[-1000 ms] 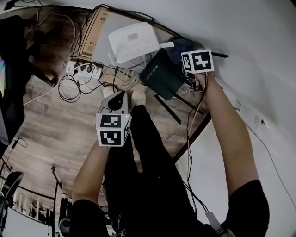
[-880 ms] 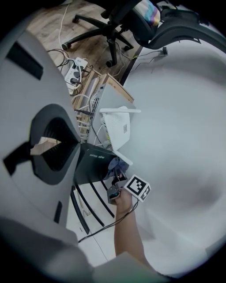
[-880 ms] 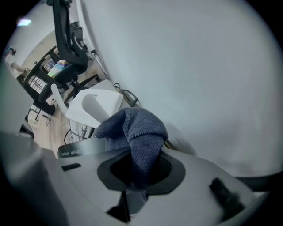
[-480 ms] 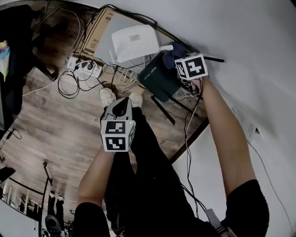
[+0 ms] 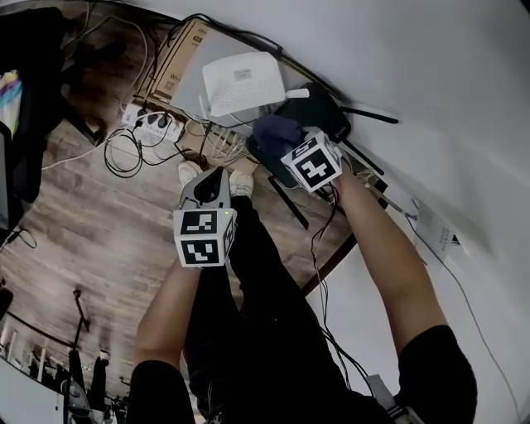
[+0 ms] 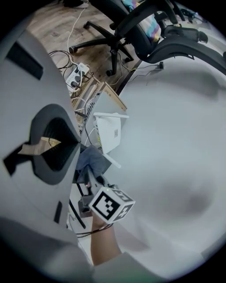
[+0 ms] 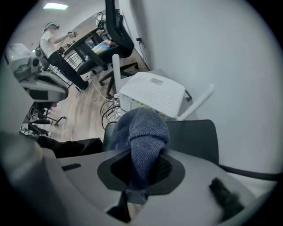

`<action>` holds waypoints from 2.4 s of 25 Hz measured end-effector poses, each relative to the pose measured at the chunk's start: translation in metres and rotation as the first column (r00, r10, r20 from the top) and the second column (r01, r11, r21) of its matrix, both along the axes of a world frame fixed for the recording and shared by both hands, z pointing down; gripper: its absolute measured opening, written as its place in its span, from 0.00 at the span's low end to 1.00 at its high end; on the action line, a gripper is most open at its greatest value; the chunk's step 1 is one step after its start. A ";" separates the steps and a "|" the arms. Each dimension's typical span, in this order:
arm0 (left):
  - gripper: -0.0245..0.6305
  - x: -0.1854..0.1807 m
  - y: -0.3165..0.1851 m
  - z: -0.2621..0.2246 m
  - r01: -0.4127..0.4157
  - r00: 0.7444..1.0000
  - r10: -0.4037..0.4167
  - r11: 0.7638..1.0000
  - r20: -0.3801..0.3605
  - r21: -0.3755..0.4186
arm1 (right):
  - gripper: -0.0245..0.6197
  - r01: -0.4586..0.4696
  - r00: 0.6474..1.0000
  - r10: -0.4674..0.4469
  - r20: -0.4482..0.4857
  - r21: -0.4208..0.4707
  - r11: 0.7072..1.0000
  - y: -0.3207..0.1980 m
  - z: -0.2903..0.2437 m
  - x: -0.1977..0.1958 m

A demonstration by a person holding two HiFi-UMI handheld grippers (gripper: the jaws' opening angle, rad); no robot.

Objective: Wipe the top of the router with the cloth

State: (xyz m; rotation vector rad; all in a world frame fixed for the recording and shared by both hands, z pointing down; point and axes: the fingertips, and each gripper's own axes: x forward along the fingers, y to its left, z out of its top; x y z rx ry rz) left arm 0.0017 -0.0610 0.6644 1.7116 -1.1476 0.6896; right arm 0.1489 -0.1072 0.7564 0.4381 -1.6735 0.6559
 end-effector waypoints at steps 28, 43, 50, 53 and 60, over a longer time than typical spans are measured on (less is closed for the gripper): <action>0.04 0.015 0.012 0.028 -0.036 0.999 0.033 0.997 -0.040 -0.074 | 0.13 0.145 0.989 -0.149 0.015 0.160 0.976 -0.005 0.002 -0.015; 0.04 0.016 0.022 0.029 -0.027 0.999 0.023 0.995 -0.046 -0.100 | 0.13 0.171 0.980 -0.137 -0.145 0.255 0.952 -0.086 0.012 0.047; 0.04 0.001 0.029 0.030 -0.012 0.999 0.008 0.994 -0.036 -0.106 | 0.13 0.165 0.972 -0.116 -0.206 0.240 0.957 -0.091 0.013 0.067; 0.04 -0.007 0.030 0.032 0.018 0.999 -0.021 0.994 -0.033 -0.107 | 0.13 0.147 0.967 -0.093 -0.238 0.220 0.964 -0.092 0.013 0.078; 0.04 -0.006 0.032 0.037 0.029 0.999 -0.033 0.993 -0.035 -0.111 | 0.13 0.171 0.932 -0.104 -0.346 0.168 0.971 -0.089 0.016 0.094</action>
